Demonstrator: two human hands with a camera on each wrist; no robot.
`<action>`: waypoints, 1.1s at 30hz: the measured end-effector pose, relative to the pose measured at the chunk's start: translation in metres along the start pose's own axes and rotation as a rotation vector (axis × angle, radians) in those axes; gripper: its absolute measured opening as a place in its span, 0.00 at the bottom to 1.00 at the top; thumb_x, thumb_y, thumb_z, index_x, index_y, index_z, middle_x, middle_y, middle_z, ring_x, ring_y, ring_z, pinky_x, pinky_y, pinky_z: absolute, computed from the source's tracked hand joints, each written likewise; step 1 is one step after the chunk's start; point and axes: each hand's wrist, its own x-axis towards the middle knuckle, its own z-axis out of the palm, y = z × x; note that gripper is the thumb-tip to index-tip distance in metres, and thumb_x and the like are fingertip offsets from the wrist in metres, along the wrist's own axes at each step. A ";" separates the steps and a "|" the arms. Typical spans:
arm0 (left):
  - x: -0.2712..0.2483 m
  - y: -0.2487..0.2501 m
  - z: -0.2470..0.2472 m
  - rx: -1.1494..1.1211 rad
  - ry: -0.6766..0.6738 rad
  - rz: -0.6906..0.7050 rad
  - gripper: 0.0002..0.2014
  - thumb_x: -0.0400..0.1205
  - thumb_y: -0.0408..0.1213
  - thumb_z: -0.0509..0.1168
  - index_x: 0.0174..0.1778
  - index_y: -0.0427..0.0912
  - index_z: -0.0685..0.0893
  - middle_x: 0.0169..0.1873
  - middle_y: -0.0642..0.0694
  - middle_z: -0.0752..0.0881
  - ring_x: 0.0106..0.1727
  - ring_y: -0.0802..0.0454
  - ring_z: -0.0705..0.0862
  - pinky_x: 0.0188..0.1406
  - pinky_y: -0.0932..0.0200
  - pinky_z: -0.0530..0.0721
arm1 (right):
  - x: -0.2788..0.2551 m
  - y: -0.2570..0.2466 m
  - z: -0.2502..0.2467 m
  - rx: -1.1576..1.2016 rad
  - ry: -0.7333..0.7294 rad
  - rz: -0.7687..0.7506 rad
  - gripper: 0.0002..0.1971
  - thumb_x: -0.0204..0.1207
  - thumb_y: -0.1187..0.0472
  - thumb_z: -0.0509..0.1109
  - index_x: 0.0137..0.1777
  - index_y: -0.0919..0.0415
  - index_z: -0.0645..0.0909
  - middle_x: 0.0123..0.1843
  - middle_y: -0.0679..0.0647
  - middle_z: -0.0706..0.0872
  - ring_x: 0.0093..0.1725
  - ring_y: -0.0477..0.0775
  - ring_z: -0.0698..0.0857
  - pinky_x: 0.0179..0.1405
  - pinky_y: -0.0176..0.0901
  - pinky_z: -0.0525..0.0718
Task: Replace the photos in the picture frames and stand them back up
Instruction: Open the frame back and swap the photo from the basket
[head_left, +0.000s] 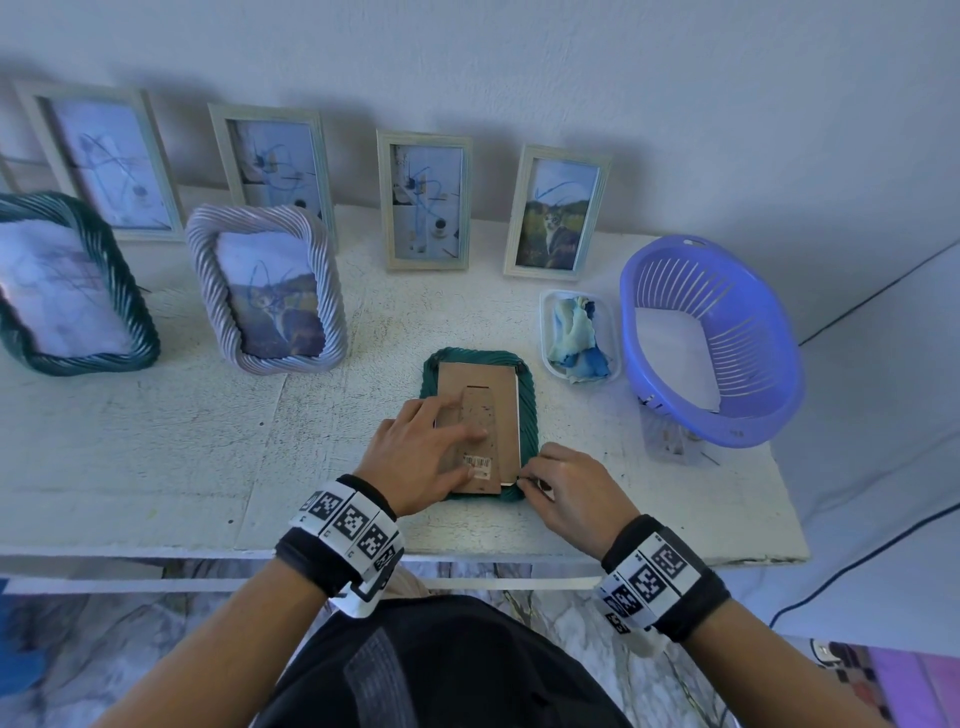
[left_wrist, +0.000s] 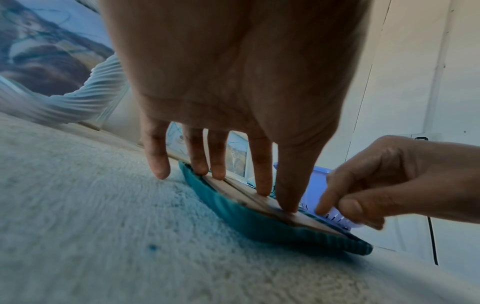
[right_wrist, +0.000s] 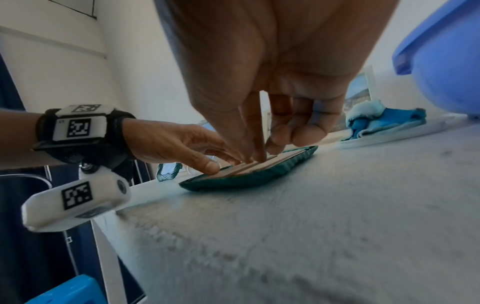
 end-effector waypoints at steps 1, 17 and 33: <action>0.000 -0.001 0.000 -0.006 -0.009 0.002 0.23 0.82 0.59 0.62 0.74 0.67 0.72 0.80 0.54 0.61 0.78 0.49 0.61 0.73 0.42 0.69 | 0.002 0.000 -0.002 -0.006 0.026 -0.002 0.09 0.80 0.58 0.65 0.48 0.62 0.85 0.41 0.53 0.79 0.39 0.53 0.79 0.38 0.44 0.78; -0.040 -0.039 -0.003 -0.126 0.085 0.028 0.10 0.81 0.44 0.68 0.58 0.52 0.86 0.64 0.53 0.79 0.63 0.54 0.80 0.57 0.52 0.83 | 0.010 -0.020 0.009 -0.128 -0.087 -0.012 0.33 0.72 0.35 0.57 0.72 0.52 0.77 0.72 0.60 0.73 0.66 0.64 0.75 0.60 0.57 0.82; -0.036 -0.023 -0.028 -0.241 -0.216 -0.129 0.20 0.82 0.53 0.66 0.68 0.48 0.83 0.74 0.49 0.71 0.75 0.53 0.68 0.73 0.56 0.66 | 0.009 -0.022 0.011 -0.120 -0.065 0.024 0.29 0.76 0.39 0.67 0.75 0.49 0.74 0.77 0.55 0.68 0.69 0.61 0.71 0.58 0.52 0.81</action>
